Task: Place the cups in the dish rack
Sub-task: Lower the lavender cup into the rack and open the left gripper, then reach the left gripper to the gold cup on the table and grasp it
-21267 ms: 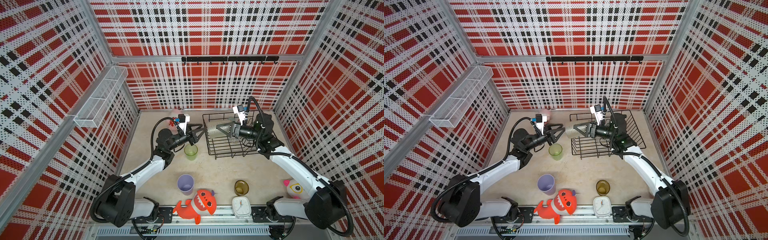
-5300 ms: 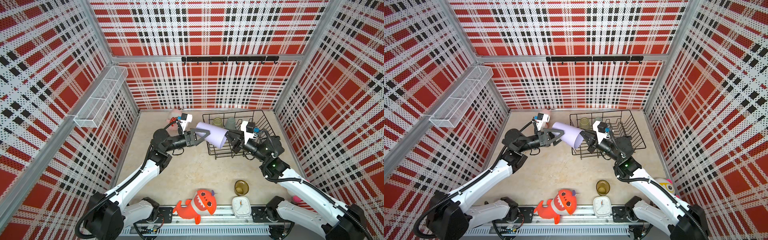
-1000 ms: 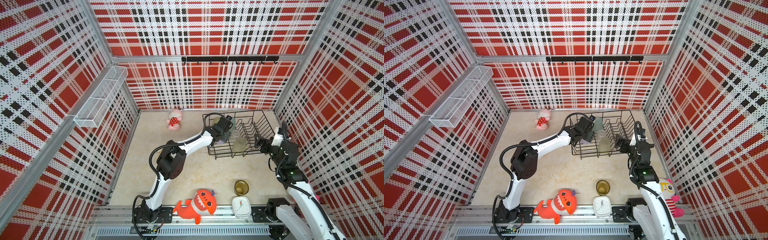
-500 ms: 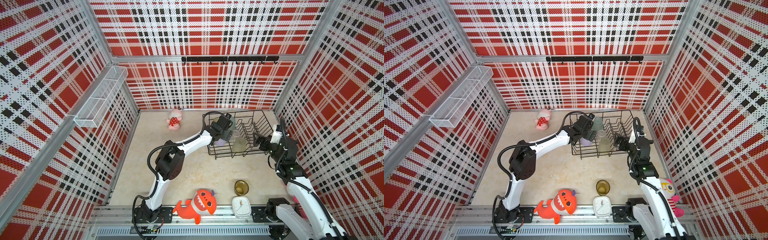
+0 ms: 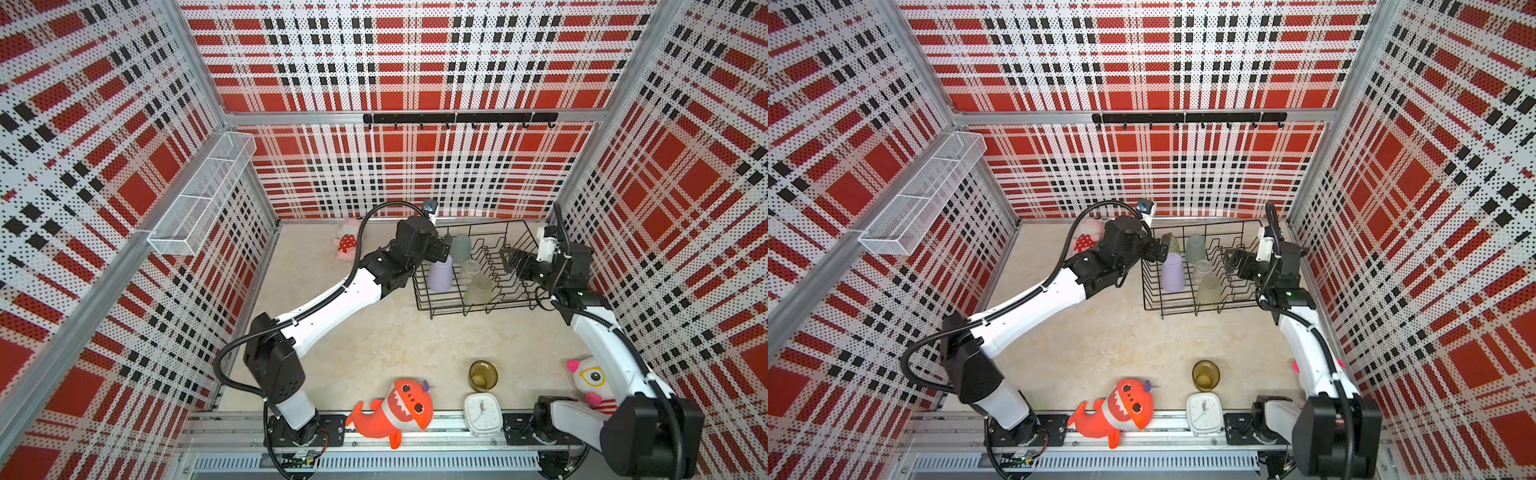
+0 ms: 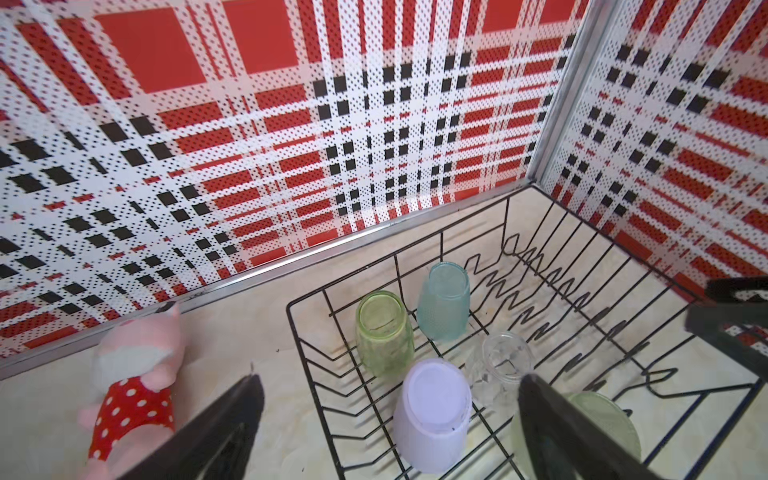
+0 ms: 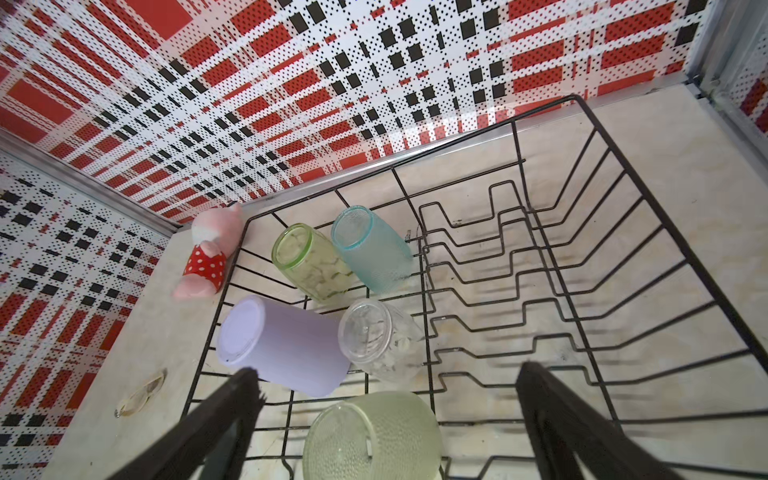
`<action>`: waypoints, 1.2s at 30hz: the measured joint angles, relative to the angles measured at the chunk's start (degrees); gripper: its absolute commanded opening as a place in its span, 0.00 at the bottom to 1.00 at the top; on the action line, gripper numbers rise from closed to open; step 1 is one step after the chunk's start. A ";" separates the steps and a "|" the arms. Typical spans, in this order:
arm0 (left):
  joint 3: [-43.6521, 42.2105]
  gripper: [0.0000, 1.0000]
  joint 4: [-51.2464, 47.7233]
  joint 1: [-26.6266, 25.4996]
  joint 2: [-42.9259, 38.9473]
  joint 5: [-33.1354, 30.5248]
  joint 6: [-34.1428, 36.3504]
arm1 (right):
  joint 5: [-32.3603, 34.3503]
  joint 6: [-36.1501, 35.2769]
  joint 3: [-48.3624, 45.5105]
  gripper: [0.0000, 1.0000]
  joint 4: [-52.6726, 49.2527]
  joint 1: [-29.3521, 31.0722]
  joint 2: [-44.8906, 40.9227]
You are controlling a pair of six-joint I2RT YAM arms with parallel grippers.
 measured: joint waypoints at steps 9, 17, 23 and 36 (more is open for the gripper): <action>-22.43 0.98 12.13 4.94 -18.99 5.75 -2.38 | 1.05 9.07 -0.26 1.00 7.21 -4.24 4.90; -33.94 0.98 20.98 8.41 -27.17 30.27 -2.82 | -2.36 9.16 4.15 1.00 5.11 -6.12 10.25; -38.34 0.98 21.09 2.12 -28.52 38.10 0.15 | -3.91 8.98 9.77 1.00 0.11 -7.23 15.39; -39.39 0.98 20.52 -10.21 -23.78 38.84 10.91 | -6.73 9.05 12.48 1.00 -1.36 -7.43 20.26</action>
